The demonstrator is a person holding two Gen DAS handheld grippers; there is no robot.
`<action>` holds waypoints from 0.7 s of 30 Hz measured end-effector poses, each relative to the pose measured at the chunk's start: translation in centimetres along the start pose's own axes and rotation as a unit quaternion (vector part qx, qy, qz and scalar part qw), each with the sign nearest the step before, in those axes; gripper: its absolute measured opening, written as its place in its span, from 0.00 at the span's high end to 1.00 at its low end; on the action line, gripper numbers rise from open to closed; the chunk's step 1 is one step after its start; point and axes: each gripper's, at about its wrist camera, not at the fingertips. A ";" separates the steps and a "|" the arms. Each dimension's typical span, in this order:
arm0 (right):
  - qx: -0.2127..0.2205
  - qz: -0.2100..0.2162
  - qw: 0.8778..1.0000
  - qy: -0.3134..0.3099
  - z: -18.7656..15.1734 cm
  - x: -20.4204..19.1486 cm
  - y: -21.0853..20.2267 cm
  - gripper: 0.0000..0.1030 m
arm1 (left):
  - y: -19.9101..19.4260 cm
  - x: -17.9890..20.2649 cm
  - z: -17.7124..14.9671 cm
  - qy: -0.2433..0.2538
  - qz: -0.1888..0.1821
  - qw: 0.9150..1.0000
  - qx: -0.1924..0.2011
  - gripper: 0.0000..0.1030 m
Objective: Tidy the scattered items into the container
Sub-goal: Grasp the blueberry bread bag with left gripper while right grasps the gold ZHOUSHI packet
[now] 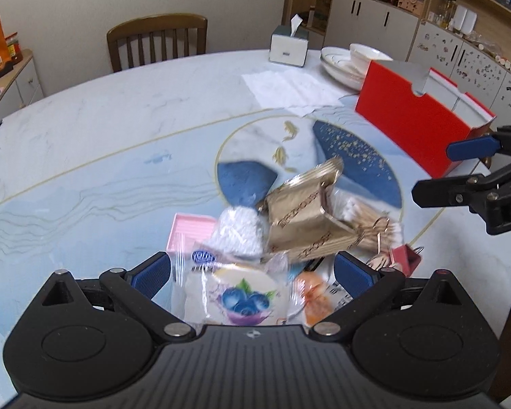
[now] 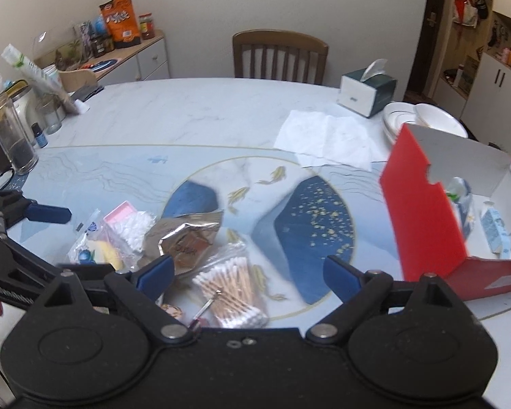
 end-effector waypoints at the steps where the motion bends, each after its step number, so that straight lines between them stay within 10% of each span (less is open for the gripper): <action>1: -0.001 0.003 1.000 -0.001 0.1 -0.2 0.3 0.09 | 0.1 -0.1 -0.2 -0.001 0.003 1.000 0.000 0.00; 21: -0.038 0.037 0.998 0.033 2.3 -1.6 7.1 0.10 | 2.9 -1.2 -2.2 0.002 -0.002 1.000 -0.020 0.01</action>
Point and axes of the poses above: each gripper's, at about its wrist camera, not at the fingertips, and y roughly the way its jaws point, x to its right, z to its top, and after that the axes turned 11 degrees about z, right-handed
